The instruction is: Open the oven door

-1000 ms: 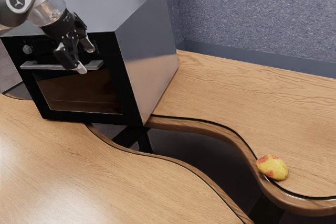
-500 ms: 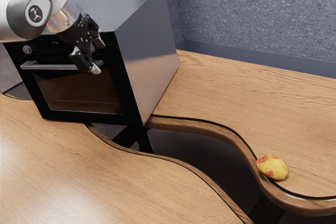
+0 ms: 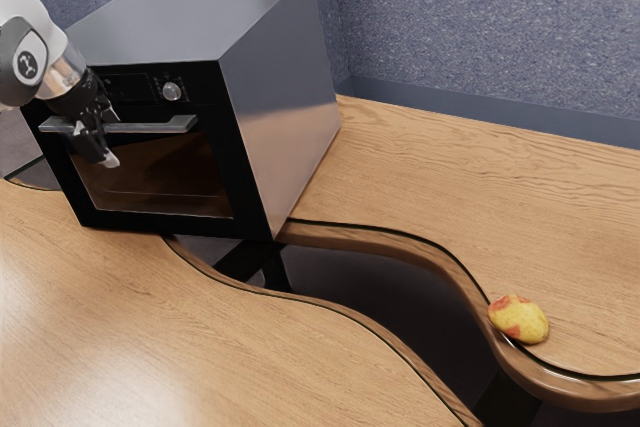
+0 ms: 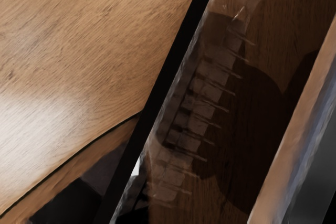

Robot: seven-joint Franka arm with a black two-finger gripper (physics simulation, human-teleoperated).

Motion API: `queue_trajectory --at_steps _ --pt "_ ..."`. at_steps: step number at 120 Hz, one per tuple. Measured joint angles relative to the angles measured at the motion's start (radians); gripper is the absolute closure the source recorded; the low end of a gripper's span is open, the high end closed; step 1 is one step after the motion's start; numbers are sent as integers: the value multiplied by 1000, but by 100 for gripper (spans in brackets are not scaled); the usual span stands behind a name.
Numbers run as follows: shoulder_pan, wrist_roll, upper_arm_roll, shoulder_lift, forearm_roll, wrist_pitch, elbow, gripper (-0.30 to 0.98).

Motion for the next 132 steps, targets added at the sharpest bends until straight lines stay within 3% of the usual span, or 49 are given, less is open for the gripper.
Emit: queue_trajectory --at_steps 28,73,88,91,96,103,111,118,132 --pt "22 9 -2 -4 -12 50 -50 2" --pt "5 2 -1 -496 -71 200 -653 0" --pt "96 -3 3 -743 -72 216 -820 0" --pt "53 -8 9 -759 -73 195 -799 0" --pt "-116 -42 29 -748 -74 104 -673 0" --pt "-385 -100 63 -640 -79 -67 -406 0" --pt "-569 -164 69 -506 -92 -196 -287 0" --pt "-643 -214 70 -409 -96 -247 -263 0" --pt "-671 -300 74 -343 -60 -306 -262 0"
